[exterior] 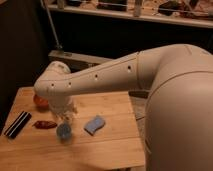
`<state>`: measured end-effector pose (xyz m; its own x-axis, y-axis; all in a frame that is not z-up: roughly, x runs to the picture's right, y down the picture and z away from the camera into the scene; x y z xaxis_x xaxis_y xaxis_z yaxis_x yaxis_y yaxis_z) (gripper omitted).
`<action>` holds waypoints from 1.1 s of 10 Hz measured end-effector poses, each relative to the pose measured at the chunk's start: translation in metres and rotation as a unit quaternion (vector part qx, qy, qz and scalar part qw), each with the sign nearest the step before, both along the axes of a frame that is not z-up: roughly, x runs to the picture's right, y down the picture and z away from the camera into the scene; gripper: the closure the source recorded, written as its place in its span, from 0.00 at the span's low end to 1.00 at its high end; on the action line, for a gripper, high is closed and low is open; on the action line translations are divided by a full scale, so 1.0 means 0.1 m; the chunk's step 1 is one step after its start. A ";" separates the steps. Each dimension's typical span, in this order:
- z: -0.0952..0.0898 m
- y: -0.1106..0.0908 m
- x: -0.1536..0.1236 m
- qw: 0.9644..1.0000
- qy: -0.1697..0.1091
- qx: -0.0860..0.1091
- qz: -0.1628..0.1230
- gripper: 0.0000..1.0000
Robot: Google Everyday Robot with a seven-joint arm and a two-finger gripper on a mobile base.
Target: Knock the bottle over
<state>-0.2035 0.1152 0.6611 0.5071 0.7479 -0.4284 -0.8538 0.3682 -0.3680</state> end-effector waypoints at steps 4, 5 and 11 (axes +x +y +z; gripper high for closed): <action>0.02 0.09 -0.34 0.999 -0.026 0.000 -0.048 0.35; 0.04 0.12 -0.50 0.997 -0.036 0.000 -0.067 0.35; 0.18 0.19 -1.12 0.990 -0.079 -0.014 -0.115 0.35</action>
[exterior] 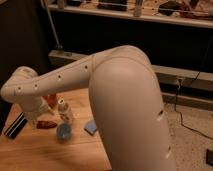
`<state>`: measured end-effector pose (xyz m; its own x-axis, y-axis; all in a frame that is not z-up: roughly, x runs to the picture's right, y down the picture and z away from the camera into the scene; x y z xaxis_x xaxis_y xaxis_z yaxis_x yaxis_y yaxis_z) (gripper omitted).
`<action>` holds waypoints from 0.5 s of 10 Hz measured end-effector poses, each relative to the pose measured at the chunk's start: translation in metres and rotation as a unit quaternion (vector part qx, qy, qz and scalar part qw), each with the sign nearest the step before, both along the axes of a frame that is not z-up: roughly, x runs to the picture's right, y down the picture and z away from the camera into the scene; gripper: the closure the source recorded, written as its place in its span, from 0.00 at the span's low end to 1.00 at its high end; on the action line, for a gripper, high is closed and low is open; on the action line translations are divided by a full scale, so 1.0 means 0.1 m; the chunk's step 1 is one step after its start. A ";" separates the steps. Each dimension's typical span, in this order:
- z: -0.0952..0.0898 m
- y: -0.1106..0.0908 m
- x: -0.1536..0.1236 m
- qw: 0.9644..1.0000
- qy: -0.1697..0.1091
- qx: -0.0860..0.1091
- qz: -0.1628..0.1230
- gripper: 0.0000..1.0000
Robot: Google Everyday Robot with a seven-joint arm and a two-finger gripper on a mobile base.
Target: Knock the bottle over
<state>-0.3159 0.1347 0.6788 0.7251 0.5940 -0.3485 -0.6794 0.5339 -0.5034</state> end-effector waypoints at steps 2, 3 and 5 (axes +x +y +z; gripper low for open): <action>0.05 -0.01 -0.11 1.000 -0.005 -0.007 -0.003 0.35; 0.07 -0.02 -0.14 1.000 -0.006 -0.009 -0.004 0.35; 0.11 -0.05 -0.21 1.000 -0.009 -0.012 -0.006 0.35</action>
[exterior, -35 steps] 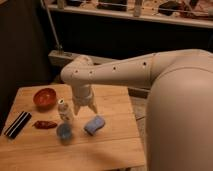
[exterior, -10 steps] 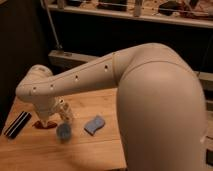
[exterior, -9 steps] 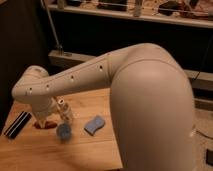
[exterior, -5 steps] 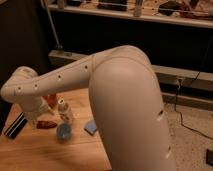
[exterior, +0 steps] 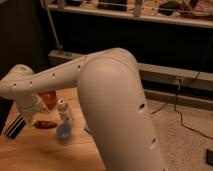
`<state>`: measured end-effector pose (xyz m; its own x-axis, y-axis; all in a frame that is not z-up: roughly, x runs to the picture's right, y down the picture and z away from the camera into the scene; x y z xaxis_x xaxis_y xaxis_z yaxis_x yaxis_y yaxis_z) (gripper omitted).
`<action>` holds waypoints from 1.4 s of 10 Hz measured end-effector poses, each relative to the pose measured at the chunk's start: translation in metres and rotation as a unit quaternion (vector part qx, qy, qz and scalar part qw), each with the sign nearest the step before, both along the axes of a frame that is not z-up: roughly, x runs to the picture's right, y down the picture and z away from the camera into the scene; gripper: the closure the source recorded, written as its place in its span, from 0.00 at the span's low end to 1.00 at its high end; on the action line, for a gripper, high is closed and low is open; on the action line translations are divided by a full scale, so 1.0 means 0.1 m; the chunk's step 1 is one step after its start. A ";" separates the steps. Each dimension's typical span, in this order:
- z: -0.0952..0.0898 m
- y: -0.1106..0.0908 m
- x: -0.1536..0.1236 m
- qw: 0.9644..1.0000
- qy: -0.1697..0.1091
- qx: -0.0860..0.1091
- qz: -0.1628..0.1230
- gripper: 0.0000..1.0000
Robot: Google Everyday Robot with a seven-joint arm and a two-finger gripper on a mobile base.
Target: Knock the bottle over
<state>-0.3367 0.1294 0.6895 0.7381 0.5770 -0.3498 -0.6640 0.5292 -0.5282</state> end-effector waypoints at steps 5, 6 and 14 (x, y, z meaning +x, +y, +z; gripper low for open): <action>0.18 -0.37 0.18 0.999 0.021 -0.002 0.045 0.35; 0.27 -0.51 0.32 0.997 0.037 -0.002 0.068 0.35; 0.40 -1.48 1.61 0.924 0.264 0.063 0.269 0.35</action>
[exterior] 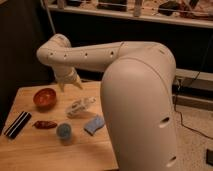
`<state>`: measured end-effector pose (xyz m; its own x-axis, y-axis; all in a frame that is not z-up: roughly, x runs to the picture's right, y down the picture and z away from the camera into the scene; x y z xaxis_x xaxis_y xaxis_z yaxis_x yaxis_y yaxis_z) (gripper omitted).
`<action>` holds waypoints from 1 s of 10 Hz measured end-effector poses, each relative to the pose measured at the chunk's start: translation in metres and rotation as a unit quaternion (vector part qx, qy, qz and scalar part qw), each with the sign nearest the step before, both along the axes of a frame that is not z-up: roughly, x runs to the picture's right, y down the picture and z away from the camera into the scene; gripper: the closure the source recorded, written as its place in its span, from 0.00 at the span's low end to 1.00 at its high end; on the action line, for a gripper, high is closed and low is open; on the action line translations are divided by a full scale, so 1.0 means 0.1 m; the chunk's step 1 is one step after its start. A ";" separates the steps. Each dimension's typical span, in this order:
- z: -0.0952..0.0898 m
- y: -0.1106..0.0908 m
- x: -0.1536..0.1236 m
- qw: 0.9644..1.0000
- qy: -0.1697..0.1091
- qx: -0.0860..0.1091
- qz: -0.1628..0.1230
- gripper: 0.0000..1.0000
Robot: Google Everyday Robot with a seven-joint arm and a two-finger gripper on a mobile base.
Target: Knock the bottle over
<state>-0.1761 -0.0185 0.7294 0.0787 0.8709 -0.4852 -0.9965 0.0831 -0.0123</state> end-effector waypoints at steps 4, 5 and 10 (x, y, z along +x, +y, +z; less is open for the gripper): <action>-0.09 0.03 -0.04 1.000 0.002 0.002 0.001 0.35; -0.09 0.03 -0.05 1.000 0.002 0.001 0.001 0.35; -0.09 0.03 -0.04 1.000 0.002 0.001 0.001 0.35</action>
<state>-0.1804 -0.0152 0.7206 0.0742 0.8722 -0.4835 -0.9967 0.0803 -0.0081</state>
